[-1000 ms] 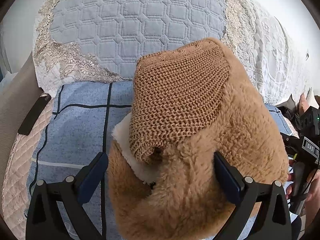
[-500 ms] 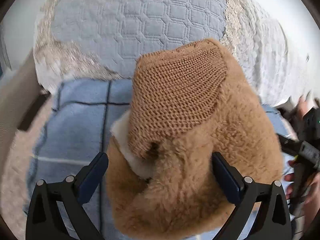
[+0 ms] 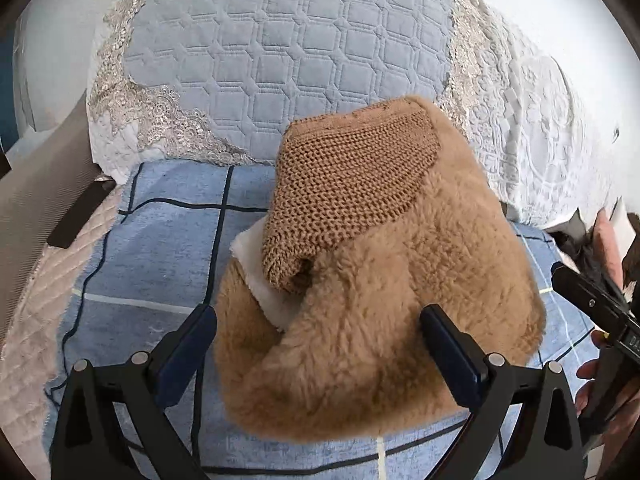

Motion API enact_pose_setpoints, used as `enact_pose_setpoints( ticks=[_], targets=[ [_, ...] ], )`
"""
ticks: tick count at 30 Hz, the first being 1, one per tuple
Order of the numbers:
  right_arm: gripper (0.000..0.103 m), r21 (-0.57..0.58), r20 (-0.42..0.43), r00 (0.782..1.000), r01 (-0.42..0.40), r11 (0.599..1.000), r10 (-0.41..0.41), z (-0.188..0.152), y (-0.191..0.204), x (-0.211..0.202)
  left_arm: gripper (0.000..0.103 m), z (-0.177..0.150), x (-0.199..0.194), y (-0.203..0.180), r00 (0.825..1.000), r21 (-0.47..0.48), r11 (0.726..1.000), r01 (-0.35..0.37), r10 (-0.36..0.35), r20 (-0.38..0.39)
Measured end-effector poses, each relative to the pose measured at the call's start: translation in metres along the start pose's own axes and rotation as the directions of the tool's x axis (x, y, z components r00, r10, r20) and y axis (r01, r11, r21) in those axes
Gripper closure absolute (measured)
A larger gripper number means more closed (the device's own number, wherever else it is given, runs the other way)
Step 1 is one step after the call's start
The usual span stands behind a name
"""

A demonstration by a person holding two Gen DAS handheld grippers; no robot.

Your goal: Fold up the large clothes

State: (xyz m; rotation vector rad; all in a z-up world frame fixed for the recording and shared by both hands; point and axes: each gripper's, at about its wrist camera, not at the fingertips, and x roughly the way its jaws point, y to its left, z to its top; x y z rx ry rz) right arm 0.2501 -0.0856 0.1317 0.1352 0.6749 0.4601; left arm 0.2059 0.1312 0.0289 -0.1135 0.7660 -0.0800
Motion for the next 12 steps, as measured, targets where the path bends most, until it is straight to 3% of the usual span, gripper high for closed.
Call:
enact_pose_setpoints(
  ticks=[6,12],
  targets=[
    [0.013,-0.025,0.001,1.0,0.003,1.0,-0.003,-0.006,0.013,-0.008,0.0,-0.004,-0.015,-0.011,0.996,0.04,0.996,-0.082,0.08,0.051],
    [0.013,-0.013,0.025,1.0,-0.002,1.0,0.003,-0.007,0.016,-0.022,0.0,-0.006,-0.028,-0.014,0.99,0.032,0.992,-0.12,0.117,0.083]
  ],
)
